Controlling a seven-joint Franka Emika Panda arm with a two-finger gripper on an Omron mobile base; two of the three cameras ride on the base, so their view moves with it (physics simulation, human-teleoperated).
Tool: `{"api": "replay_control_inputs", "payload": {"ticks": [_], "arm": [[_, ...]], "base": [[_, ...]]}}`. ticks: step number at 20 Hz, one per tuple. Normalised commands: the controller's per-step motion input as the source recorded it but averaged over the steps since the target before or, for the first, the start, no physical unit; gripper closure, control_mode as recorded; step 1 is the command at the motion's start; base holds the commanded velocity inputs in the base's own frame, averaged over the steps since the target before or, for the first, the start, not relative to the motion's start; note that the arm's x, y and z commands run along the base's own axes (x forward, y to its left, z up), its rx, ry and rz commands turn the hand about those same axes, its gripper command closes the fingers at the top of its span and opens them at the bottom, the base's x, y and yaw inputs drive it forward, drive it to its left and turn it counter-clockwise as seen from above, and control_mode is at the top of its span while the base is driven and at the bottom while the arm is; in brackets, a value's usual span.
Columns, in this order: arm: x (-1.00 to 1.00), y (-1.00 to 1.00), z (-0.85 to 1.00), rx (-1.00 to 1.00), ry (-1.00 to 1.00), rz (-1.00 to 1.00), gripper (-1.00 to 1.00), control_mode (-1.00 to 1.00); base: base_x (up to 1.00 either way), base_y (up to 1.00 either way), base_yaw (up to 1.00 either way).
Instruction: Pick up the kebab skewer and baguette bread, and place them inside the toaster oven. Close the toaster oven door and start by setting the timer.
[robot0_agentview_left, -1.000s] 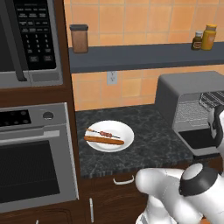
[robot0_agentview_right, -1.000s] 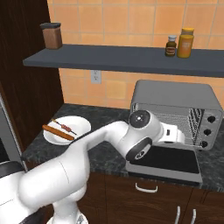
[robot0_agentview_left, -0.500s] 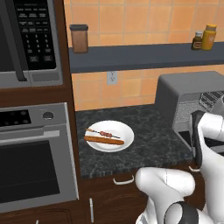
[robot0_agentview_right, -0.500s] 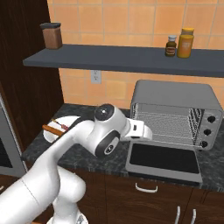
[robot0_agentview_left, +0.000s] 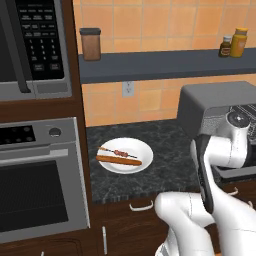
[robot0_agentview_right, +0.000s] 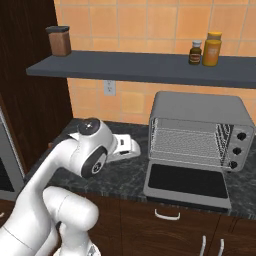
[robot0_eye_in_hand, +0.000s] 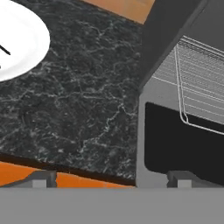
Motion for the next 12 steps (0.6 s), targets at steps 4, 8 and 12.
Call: {"api": "replay_control_inputs", "payload": {"ticks": [4,8,12], "arm": [[0.34,0.69,-0.29,0.05,0.09,0.34,-1.00,-1.00],[0.39,0.95,-0.09,-0.06,0.26,0.27,-1.00,-1.00],[0.77,0.83,-0.06,-0.01,0.31,0.16,-1.00,-1.00]], "base": [[0.00,0.00,0.00],[0.00,0.00,0.00],[0.00,0.00,0.00]]}}
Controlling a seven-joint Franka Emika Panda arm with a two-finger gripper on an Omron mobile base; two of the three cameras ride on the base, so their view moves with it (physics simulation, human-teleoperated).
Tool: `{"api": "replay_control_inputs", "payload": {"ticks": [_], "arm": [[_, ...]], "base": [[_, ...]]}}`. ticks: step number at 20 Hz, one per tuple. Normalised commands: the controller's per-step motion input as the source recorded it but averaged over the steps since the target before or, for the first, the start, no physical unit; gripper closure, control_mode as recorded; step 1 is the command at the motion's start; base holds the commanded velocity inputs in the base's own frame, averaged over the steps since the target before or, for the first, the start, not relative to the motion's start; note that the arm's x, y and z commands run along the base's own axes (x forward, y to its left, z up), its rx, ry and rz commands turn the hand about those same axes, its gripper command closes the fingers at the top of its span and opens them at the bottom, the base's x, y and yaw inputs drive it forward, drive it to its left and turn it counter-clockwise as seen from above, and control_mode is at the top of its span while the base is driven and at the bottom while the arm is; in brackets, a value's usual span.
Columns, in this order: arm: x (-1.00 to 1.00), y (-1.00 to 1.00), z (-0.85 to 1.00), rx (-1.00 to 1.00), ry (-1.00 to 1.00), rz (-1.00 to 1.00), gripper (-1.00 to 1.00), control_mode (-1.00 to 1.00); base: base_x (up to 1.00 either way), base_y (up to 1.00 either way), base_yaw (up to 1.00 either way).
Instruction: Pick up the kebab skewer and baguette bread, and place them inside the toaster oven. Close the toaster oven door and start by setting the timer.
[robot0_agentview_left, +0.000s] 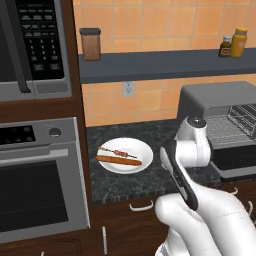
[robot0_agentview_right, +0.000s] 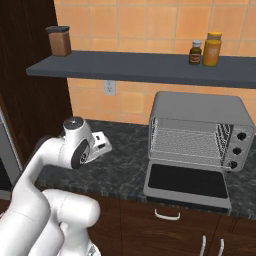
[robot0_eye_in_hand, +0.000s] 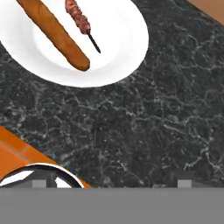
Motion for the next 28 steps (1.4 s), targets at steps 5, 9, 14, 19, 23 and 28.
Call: {"api": "replay_control_inputs", "payload": {"ticks": [5,9,14,19,23,28], "arm": [[0.78,0.70,-0.13,-0.02,0.29,0.12,-1.00,-1.00],[0.67,0.42,-0.02,0.00,0.21,0.18,-1.00,-1.00],[0.51,0.61,-0.21,0.00,0.17,0.24,-1.00,-1.00],[0.37,0.55,-0.50,-0.01,0.07,0.17,-1.00,-1.00],[0.10,0.30,-0.32,-0.06,-0.05,0.05,-1.00,-1.00],[0.00,0.23,-0.17,-0.03,-0.03,0.06,-1.00,-1.00]], "base": [[0.00,0.00,0.00],[0.00,0.00,0.00],[0.00,0.00,0.00],[0.00,0.00,0.00],[0.00,0.00,0.00],[0.00,0.00,0.00]]}}
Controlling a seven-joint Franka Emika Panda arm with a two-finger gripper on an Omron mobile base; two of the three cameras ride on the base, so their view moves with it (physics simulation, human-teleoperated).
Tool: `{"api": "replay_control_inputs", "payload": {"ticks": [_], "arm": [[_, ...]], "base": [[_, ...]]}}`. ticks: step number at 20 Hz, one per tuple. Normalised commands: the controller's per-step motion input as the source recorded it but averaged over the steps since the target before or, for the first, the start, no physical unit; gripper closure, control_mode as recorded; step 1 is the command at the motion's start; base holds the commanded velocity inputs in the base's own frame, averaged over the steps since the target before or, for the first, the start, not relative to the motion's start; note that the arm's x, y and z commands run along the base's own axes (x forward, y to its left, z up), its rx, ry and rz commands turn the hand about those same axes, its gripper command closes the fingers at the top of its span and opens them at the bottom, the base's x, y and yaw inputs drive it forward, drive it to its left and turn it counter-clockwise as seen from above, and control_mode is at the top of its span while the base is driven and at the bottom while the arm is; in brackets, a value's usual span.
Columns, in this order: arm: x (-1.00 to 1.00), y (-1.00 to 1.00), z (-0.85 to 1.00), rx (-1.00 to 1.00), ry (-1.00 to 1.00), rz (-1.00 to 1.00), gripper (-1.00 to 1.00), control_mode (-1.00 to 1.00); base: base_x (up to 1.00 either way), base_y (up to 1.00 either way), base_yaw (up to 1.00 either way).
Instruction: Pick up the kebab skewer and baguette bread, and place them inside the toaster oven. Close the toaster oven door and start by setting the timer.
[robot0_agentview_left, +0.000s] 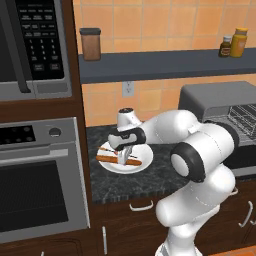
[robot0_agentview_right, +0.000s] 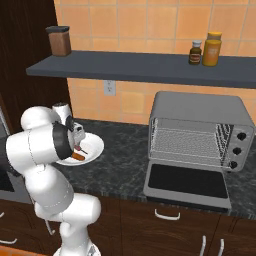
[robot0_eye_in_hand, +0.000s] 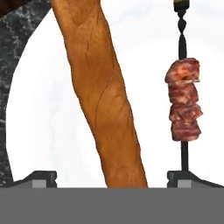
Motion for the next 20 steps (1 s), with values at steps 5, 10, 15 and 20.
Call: {"api": "replay_control_inputs", "payload": {"ticks": [5,10,15,20], "arm": [[0.00,0.12,-0.12,-0.01,-0.02,0.03,-1.00,-1.00],[0.01,0.21,-0.24,0.00,0.00,0.00,-1.00,-1.00],[0.02,0.13,-0.20,0.00,0.00,0.00,-1.00,-1.00],[0.10,0.05,-0.09,0.00,0.00,0.00,-1.00,-1.00]], "base": [[0.00,0.00,0.00],[0.00,0.00,0.00],[0.00,0.00,0.00],[0.00,0.00,0.00]]}}
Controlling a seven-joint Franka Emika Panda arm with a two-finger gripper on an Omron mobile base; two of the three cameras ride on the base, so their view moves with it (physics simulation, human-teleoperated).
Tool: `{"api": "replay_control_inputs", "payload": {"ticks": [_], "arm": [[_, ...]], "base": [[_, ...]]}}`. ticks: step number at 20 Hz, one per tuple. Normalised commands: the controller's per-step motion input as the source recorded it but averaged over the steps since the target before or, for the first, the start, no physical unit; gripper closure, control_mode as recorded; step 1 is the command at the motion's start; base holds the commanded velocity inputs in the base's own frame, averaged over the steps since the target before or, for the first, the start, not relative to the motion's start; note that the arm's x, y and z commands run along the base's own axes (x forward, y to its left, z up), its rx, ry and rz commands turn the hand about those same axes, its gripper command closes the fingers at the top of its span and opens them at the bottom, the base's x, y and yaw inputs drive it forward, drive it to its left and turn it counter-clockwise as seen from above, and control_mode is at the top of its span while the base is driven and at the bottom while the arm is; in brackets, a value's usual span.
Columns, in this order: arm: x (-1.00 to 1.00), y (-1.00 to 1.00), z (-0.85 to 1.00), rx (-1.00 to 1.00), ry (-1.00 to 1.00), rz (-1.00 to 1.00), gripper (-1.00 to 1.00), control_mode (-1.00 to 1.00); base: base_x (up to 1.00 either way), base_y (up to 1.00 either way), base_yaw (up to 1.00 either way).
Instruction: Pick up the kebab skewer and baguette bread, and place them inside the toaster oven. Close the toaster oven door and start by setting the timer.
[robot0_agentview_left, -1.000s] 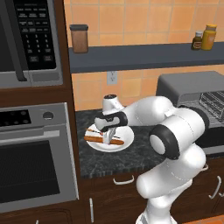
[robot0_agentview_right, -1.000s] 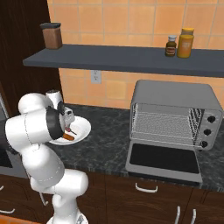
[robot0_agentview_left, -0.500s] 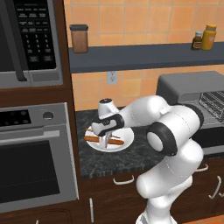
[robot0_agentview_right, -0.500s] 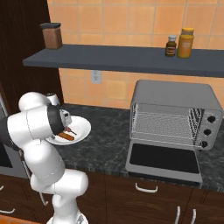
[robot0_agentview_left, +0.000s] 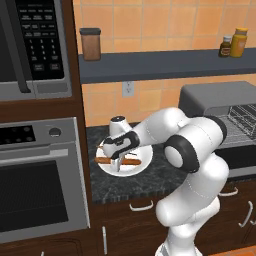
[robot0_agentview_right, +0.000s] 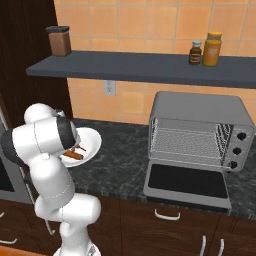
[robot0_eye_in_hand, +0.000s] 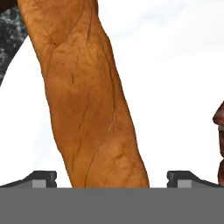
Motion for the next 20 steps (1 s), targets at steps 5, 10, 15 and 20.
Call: {"api": "replay_control_inputs", "payload": {"ticks": [5,10,15,20], "arm": [[0.04,0.00,0.00,0.00,0.00,0.00,1.00,-1.00],[0.00,0.00,0.00,0.00,0.00,0.00,1.00,-1.00],[-0.34,-0.27,0.27,0.00,-0.09,0.01,1.00,-1.00],[-0.60,-0.37,0.80,0.00,-0.07,0.00,1.00,-1.00]], "base": [[0.00,0.00,0.00],[0.00,0.00,0.00],[0.00,0.00,0.00],[0.00,0.00,0.00]]}}
